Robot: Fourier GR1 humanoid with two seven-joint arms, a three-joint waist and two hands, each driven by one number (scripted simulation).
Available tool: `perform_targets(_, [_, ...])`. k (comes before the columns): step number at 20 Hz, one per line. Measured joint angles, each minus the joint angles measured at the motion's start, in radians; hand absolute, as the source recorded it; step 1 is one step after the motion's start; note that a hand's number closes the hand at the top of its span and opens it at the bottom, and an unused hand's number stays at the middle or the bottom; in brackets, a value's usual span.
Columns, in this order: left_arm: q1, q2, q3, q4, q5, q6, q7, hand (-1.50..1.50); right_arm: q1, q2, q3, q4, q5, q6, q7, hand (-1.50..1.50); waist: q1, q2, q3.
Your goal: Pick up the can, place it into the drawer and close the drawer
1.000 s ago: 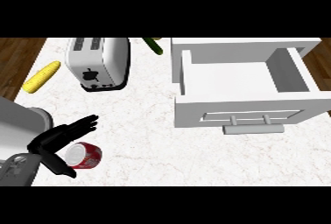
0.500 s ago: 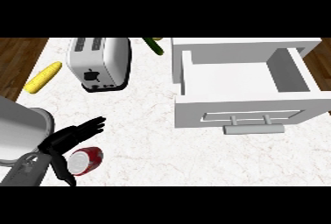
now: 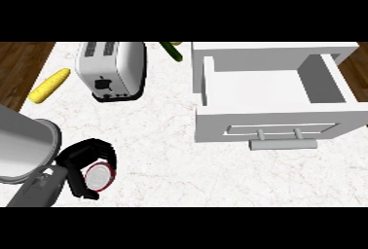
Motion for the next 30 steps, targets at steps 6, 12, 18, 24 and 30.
perform_targets(6, [0.011, -0.035, -0.034, -0.064, 0.075, -0.040, 0.049, 1.50, 0.010, 0.009, -0.011, 0.010, -0.011, 0.013, -0.004, -1.50, 0.009, -0.001, -0.003])
perform_targets(12, [0.014, -0.097, 0.068, -0.106, 0.233, 0.071, 0.103, 1.50, 0.026, 0.034, -0.014, -0.022, -0.010, 0.000, 0.008, -1.50, 0.023, -0.004, -0.003])
perform_targets(18, [-0.006, -0.209, 0.263, -0.136, 0.347, 0.459, 0.063, 1.50, 0.038, 0.043, -0.029, -0.045, -0.017, -0.010, 0.013, -1.50, 0.037, -0.008, -0.002])
perform_targets(24, [-0.058, -0.314, 0.266, -0.351, 0.349, 0.768, 0.147, 1.50, 0.051, 0.069, -0.009, -0.071, -0.005, -0.020, 0.021, -1.50, 0.033, -0.010, -0.002])
perform_targets(30, [-0.086, -0.351, 0.180, -0.594, 0.334, 0.982, 0.325, 1.50, 0.038, 0.068, -0.015, -0.071, -0.017, -0.017, 0.031, -1.50, 0.026, -0.007, -0.002])
